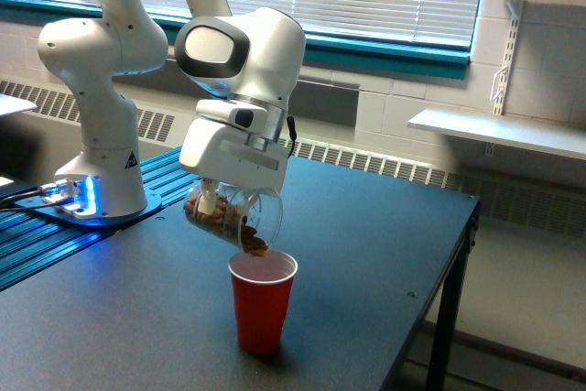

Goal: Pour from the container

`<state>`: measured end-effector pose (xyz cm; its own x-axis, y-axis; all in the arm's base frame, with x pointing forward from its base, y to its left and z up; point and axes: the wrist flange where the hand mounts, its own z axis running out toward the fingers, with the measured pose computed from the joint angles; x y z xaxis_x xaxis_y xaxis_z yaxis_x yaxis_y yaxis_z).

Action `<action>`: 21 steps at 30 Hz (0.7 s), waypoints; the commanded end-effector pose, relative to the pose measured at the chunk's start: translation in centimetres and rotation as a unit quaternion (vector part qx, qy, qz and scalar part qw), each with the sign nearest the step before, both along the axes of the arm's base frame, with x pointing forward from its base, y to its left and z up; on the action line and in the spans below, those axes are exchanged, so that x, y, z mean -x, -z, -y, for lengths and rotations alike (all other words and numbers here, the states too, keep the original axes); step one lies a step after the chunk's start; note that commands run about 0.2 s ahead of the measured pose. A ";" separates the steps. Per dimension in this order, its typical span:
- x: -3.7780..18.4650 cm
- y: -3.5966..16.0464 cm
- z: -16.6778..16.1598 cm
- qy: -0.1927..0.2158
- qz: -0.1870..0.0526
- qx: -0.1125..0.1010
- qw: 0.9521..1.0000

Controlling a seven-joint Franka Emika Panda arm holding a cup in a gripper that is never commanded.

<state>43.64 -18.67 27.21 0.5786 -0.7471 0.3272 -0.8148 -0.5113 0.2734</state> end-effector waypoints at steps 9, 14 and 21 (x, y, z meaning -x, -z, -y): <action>-0.7 0.5 0.6 0.005 -0.017 0.017 1.000; -0.9 0.7 0.4 -0.002 -0.022 0.021 1.000; -1.2 0.6 0.1 -0.009 -0.026 0.025 0.999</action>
